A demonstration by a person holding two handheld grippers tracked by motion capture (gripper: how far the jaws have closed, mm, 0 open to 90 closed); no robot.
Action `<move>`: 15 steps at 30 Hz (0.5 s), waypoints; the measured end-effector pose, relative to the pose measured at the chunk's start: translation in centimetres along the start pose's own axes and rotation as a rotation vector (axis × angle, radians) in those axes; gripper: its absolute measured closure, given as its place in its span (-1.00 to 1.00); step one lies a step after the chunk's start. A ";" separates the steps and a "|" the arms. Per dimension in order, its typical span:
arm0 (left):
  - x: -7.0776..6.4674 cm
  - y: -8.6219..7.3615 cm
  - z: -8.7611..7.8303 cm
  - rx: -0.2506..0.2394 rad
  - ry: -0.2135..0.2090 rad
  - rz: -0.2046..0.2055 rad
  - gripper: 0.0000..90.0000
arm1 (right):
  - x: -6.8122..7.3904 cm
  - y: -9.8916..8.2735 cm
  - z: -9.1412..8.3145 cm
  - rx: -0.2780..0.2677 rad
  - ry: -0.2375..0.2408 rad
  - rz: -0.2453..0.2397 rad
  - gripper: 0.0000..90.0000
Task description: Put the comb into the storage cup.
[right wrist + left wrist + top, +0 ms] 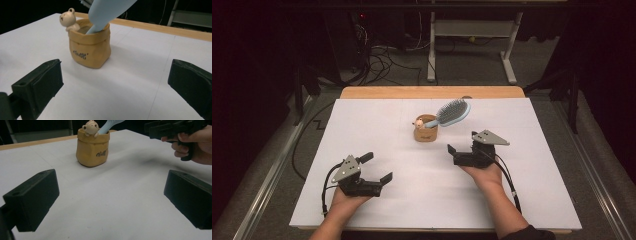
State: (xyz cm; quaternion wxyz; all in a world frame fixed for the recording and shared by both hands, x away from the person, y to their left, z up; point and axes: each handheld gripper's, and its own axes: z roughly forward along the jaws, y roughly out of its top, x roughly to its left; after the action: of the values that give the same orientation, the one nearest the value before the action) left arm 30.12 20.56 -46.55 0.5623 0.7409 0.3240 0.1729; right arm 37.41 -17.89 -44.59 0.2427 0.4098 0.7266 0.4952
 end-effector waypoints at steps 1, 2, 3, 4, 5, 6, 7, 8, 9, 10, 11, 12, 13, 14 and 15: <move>0.0 0.0 0.0 -0.001 0.002 0.000 -0.99 | 0.0 -0.3 -0.1 0.002 0.003 -0.002 -1.00; 0.1 0.0 -0.1 -0.003 0.003 0.000 -0.99 | 0.1 -0.5 -0.2 0.004 0.004 -0.001 -0.99; 0.1 0.0 -0.1 -0.004 0.004 -0.001 -0.99 | 0.1 -0.7 -0.4 0.006 0.006 -0.003 -0.99; 0.2 0.0 -0.1 -0.007 0.007 -0.003 -0.99 | 0.2 -0.9 -0.6 0.005 0.006 -0.005 -0.99; 0.2 0.0 -0.2 -0.007 0.008 -0.004 -0.99 | 0.2 -1.1 -0.7 0.004 0.009 -0.004 -0.99; 0.3 0.0 -0.2 -0.008 0.010 -0.004 -0.99 | 0.2 -1.3 -0.9 0.002 0.011 -0.007 -0.99; 0.3 0.0 -0.3 -0.008 0.012 -0.006 -0.99 | 0.2 -1.5 -1.2 0.002 0.011 -0.006 -0.99; 0.4 0.0 -0.3 -0.008 0.013 -0.005 -0.99 | 0.2 -1.7 -1.4 0.001 0.012 -0.008 -0.99; 0.5 0.0 -0.4 -0.009 0.014 -0.006 -0.99 | 0.1 -1.9 -1.7 -0.004 0.011 -0.008 -0.99; 0.5 0.0 -0.4 -0.008 0.016 -0.008 -0.99 | 0.1 -2.0 -2.0 -0.008 0.012 -0.011 -0.99; 0.5 0.0 -0.4 -0.008 0.015 -0.010 -0.99 | 0.0 -2.2 -2.4 -0.013 0.011 -0.012 -0.99; 0.5 0.0 -0.4 -0.005 0.014 -0.010 -0.99 | -0.1 -2.4 -2.7 -0.016 0.009 -0.012 -0.99; 0.5 0.0 -0.3 -0.002 0.014 -0.008 -0.99 | -0.2 -2.5 -3.1 -0.022 0.008 -0.012 -0.99; 0.5 0.0 -0.3 0.000 0.013 -0.009 -0.99 | -0.3 -2.7 -3.5 -0.029 0.007 -0.007 -0.99; 0.5 0.0 -0.3 0.000 0.012 -0.009 -0.99 | -0.5 -2.9 -3.9 -0.033 0.008 0.001 -1.00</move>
State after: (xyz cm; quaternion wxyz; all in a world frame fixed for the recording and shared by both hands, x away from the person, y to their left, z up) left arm 30.29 21.11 -46.55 0.5610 0.7386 0.3306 0.1745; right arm 33.70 -20.81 -45.73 0.2462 0.4040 0.7191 0.5090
